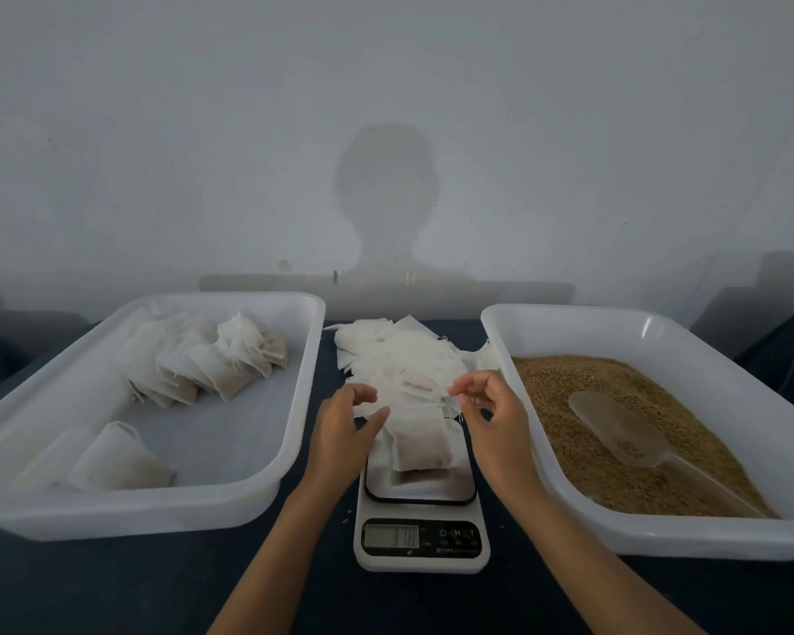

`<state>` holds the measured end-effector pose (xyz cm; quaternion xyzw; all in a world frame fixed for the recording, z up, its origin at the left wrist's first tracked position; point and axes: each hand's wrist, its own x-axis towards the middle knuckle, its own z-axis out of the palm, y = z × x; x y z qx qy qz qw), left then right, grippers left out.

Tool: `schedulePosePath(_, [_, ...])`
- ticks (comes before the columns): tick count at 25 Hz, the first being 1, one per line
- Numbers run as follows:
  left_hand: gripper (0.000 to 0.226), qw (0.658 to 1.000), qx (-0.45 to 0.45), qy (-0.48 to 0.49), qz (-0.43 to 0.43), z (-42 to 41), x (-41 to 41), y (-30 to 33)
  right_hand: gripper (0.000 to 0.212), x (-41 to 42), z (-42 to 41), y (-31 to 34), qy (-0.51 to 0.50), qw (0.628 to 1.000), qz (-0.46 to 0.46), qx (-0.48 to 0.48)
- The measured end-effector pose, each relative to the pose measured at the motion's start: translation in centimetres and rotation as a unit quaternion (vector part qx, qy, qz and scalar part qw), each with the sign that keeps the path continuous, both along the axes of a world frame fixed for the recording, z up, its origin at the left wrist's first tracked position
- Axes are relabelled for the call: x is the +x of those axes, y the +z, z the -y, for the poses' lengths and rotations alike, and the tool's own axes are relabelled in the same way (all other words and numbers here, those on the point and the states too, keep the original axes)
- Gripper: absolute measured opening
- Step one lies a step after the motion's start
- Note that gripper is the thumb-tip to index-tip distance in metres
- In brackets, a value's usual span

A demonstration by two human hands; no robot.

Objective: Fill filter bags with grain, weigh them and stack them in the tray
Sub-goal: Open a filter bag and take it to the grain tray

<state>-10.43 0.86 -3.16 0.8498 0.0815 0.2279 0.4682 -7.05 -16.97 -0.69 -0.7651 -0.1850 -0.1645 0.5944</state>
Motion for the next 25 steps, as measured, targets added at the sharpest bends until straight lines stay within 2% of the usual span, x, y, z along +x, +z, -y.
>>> schedulePosePath(3, [0.035, 0.993, 0.094, 0.007, -0.075, 0.3, 1.3, -0.3, 0.016, -0.5, -0.2, -0.5, 0.001, 1.000, -0.001, -0.012])
schedulePosePath(8, [0.046, 0.976, 0.142, 0.035, -0.161, 0.9, 3.2, -0.4, 0.021, -1.4, 0.0, -1.2, 0.001, 1.000, -0.009, -0.028])
schedulePosePath(10, [0.037, 0.974, 0.150, 0.033, -0.169, 1.1, 3.4, -0.1, 0.023, -1.6, 0.2, -1.2, -0.001, 0.999, -0.015, -0.033])
schedulePosePath(13, [0.012, 0.989, 0.109, 0.003, -0.103, 1.7, 2.8, 1.2, 0.024, -2.0, 0.7, -1.1, -0.006, 0.999, -0.031, -0.020])
schedulePosePath(16, [0.017, 0.993, 0.093, -0.061, -0.026, 3.3, 1.1, 3.8, 0.033, -2.4, 0.6, -0.7, 0.014, 0.994, -0.077, 0.080])
schedulePosePath(19, [0.017, 0.991, 0.102, -0.057, 0.060, 4.9, 0.2, 7.4, 0.052, -2.5, 0.0, 0.5, 0.056, 0.941, -0.199, 0.267])
schedulePosePath(21, [0.017, 0.991, 0.016, -0.077, 0.112, 6.0, 0.2, 9.7, 0.050, -2.7, 0.0, 1.7, 0.105, 0.887, -0.274, 0.357])
schedulePosePath(23, [0.018, 0.984, -0.074, -0.093, 0.134, 7.2, 0.5, 11.2, 0.049, -3.3, 0.7, 3.0, 0.170, 0.845, -0.304, 0.405])
schedulePosePath(25, [0.017, 0.973, -0.153, -0.121, 0.126, 8.6, 0.9, 11.9, 0.043, -3.7, 2.3, 4.3, 0.177, 0.848, -0.279, 0.415])
